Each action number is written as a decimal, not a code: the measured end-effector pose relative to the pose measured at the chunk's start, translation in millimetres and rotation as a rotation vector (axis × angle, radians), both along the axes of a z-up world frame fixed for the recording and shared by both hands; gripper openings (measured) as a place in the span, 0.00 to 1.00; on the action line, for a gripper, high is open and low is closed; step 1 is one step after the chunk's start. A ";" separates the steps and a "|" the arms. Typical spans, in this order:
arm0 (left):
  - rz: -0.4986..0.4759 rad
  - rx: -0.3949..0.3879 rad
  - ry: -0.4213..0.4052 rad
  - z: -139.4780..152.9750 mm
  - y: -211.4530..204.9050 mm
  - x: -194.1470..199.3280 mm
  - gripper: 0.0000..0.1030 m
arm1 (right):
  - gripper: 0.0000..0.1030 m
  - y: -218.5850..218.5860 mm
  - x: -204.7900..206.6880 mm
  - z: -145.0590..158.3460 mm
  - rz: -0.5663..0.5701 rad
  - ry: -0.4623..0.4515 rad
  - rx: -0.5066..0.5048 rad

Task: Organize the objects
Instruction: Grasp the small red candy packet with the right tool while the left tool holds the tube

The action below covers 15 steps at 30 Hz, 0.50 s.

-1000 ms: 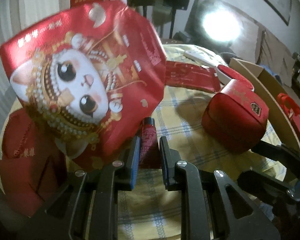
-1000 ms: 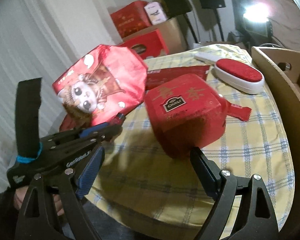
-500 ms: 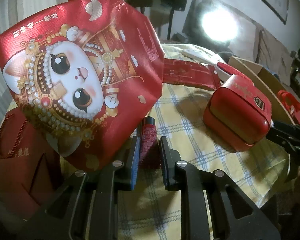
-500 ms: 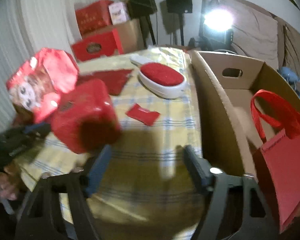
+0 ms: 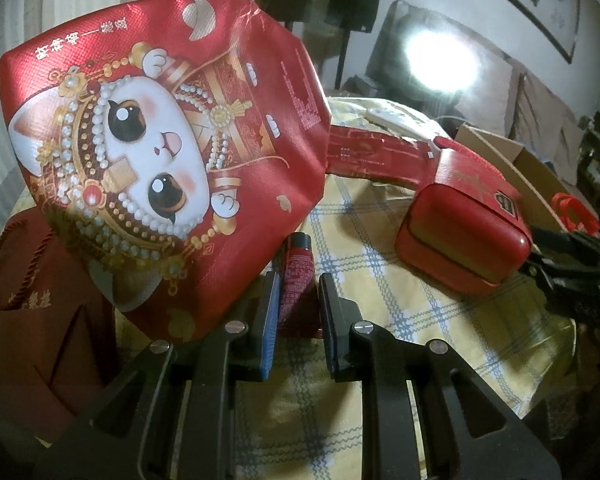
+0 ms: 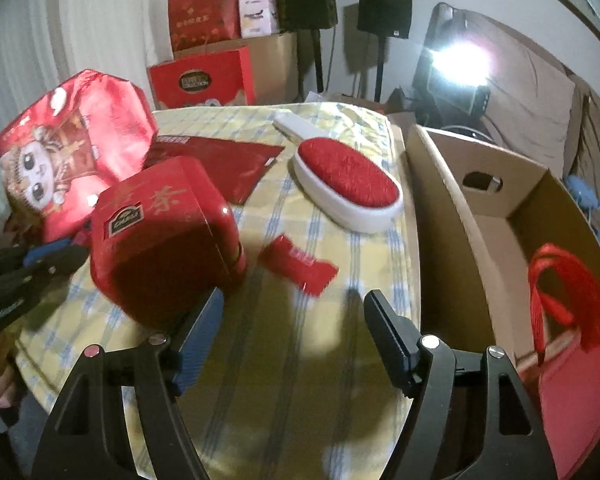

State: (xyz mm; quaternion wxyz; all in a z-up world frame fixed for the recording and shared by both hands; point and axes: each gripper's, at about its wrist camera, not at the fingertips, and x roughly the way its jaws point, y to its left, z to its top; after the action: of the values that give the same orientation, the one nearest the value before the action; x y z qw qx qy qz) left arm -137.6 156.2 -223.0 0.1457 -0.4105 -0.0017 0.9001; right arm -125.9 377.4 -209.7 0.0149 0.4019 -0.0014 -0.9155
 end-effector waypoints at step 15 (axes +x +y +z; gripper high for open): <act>-0.042 0.025 -0.027 2.0 -6.8 -3.9 0.17 | 0.39 3.3 -24.7 -6.2 0.068 -0.029 0.009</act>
State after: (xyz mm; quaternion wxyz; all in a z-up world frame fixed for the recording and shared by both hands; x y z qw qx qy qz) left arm -141.6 149.4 -221.0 0.1698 -0.4205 -0.0062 0.8912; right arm -150.5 380.7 -215.9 0.0440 0.4151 0.0161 -0.9086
